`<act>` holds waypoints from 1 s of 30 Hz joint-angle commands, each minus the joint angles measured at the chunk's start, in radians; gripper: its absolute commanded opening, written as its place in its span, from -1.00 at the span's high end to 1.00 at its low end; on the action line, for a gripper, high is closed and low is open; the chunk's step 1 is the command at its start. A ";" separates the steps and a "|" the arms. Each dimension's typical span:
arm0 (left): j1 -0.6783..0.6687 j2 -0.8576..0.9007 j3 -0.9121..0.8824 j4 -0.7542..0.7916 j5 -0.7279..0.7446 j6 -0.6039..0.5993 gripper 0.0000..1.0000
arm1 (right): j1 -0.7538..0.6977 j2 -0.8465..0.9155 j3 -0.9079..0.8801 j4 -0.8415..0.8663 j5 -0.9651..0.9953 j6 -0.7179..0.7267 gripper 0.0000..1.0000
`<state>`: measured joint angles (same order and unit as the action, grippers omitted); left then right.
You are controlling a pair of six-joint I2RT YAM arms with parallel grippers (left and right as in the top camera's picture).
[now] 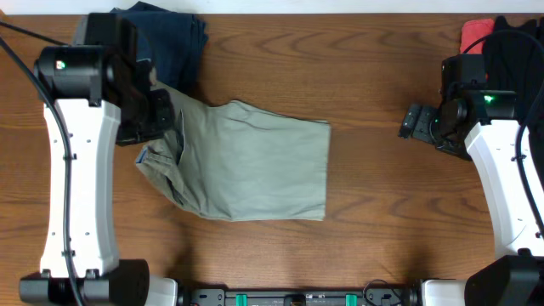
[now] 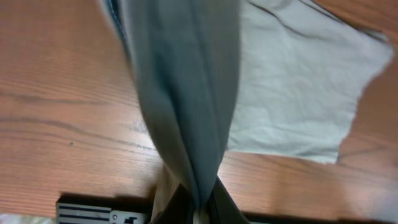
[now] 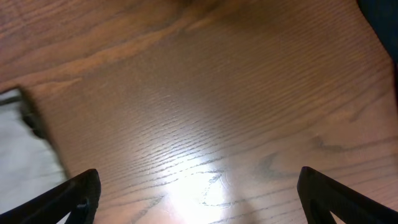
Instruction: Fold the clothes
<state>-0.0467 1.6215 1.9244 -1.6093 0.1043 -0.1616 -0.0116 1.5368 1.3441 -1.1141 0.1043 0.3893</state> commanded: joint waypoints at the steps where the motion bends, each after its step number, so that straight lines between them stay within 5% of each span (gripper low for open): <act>1: -0.063 0.013 0.011 -0.040 -0.019 -0.021 0.88 | -0.002 -0.007 0.001 -0.001 0.003 -0.009 -0.98; 15: -0.469 0.023 -0.093 0.104 -0.011 -0.166 0.88 | -0.002 -0.007 0.001 -0.001 0.003 -0.009 -0.98; 30: -0.570 0.024 -0.475 0.556 -0.007 -0.174 0.88 | -0.002 -0.007 0.001 -0.001 0.003 -0.009 -0.98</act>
<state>-0.6174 1.6402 1.4807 -1.0771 0.1020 -0.3191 -0.0116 1.5368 1.3441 -1.1137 0.1043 0.3893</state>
